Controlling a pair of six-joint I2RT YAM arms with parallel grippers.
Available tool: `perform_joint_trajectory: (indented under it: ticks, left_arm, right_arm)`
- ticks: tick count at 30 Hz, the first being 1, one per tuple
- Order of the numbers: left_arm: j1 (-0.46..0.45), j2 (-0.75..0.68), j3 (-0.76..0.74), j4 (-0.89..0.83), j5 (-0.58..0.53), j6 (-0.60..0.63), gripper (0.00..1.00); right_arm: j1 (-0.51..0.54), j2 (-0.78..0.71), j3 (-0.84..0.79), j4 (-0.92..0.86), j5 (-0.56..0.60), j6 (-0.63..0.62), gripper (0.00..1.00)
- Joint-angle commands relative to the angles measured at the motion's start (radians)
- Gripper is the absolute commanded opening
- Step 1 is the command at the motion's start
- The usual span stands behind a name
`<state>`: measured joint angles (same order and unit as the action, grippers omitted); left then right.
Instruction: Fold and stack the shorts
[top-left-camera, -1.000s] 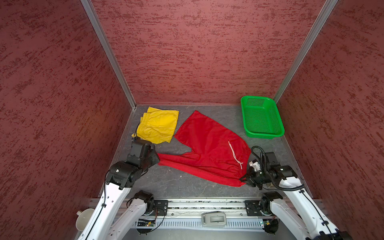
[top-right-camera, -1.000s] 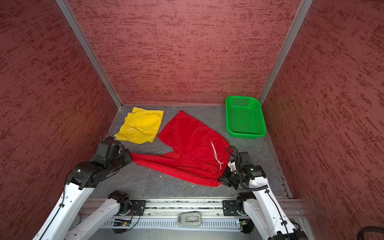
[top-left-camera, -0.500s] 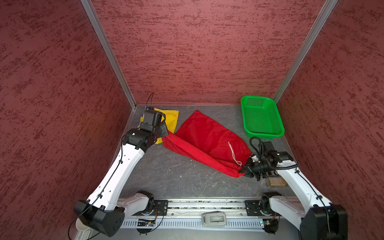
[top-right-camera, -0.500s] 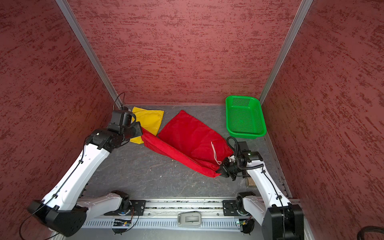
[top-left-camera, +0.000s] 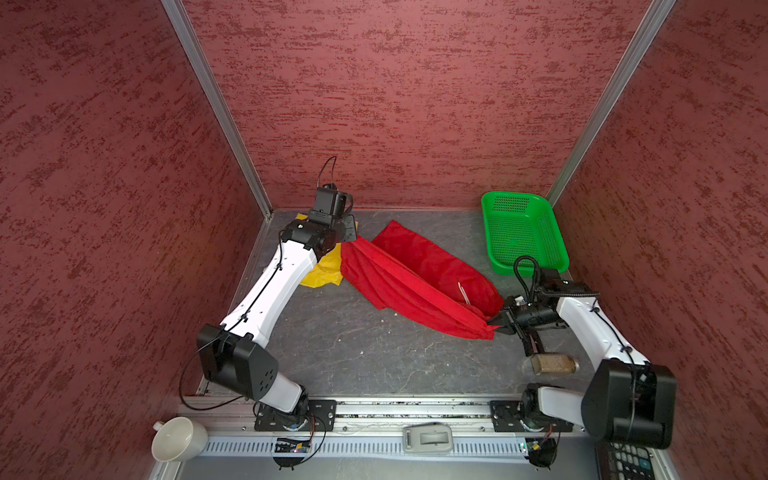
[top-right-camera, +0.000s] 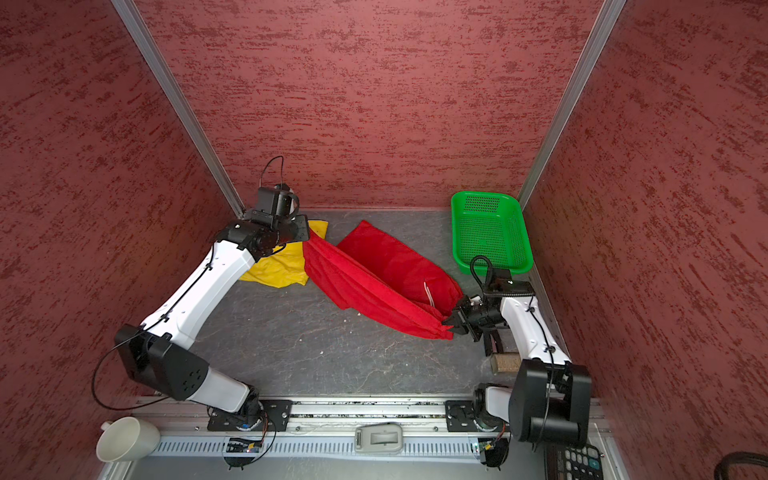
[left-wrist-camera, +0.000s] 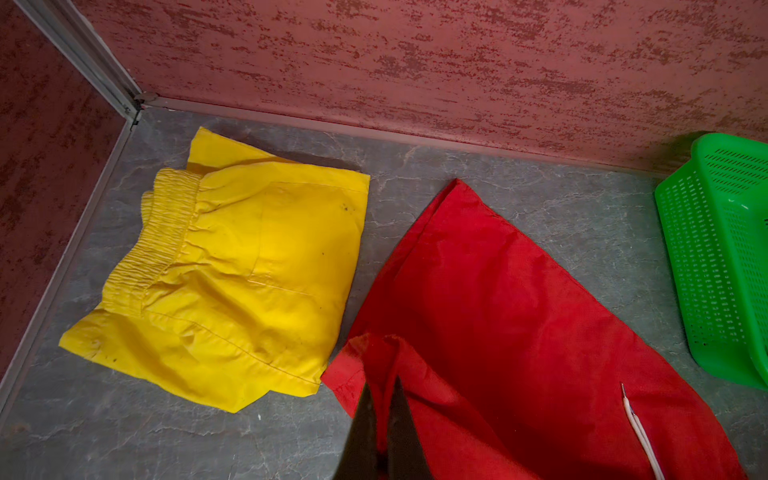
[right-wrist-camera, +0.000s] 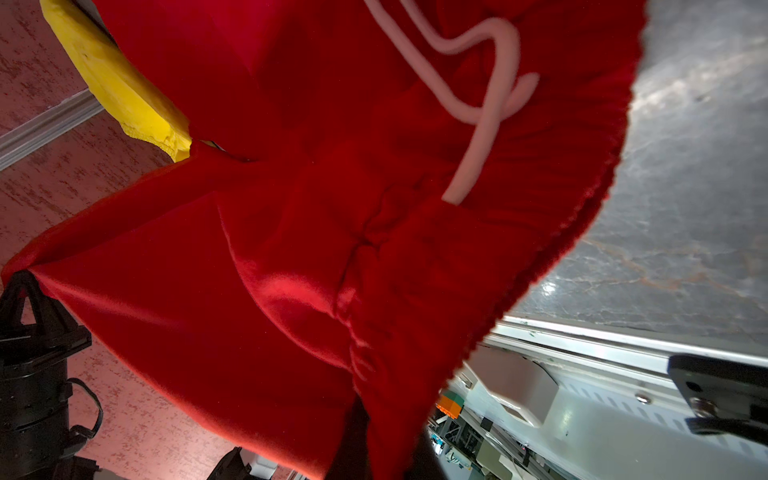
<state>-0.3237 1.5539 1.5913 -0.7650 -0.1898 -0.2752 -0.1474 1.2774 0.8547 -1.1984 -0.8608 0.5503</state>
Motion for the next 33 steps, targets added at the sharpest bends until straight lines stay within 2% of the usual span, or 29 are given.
perform_joint_trajectory:
  ticks: [1, 6, 15, 21, 33]
  left_arm:
    - [0.008, 0.041, 0.070, 0.088, -0.018, 0.029, 0.00]
    - [0.000, 0.092, 0.137, 0.096, -0.007, 0.030, 0.00]
    - [-0.005, 0.103, 0.139, 0.166, 0.022, 0.027, 0.00]
    - [-0.007, 0.143, 0.192, 0.102, 0.021, 0.013, 0.00]
    - [-0.010, -0.020, 0.046, 0.040, -0.023, -0.022, 0.00]
  right_arm:
    - [-0.033, 0.017, 0.027, -0.064, 0.017, -0.077, 0.00]
    - [-0.056, 0.028, 0.041, -0.072, 0.013, -0.089, 0.00]
    - [-0.080, 0.014, 0.075, -0.078, 0.006, -0.084, 0.00]
    - [-0.087, 0.042, 0.098, -0.080, 0.009, -0.093, 0.00]
    - [-0.092, -0.021, 0.057, -0.111, 0.022, -0.093, 0.00]
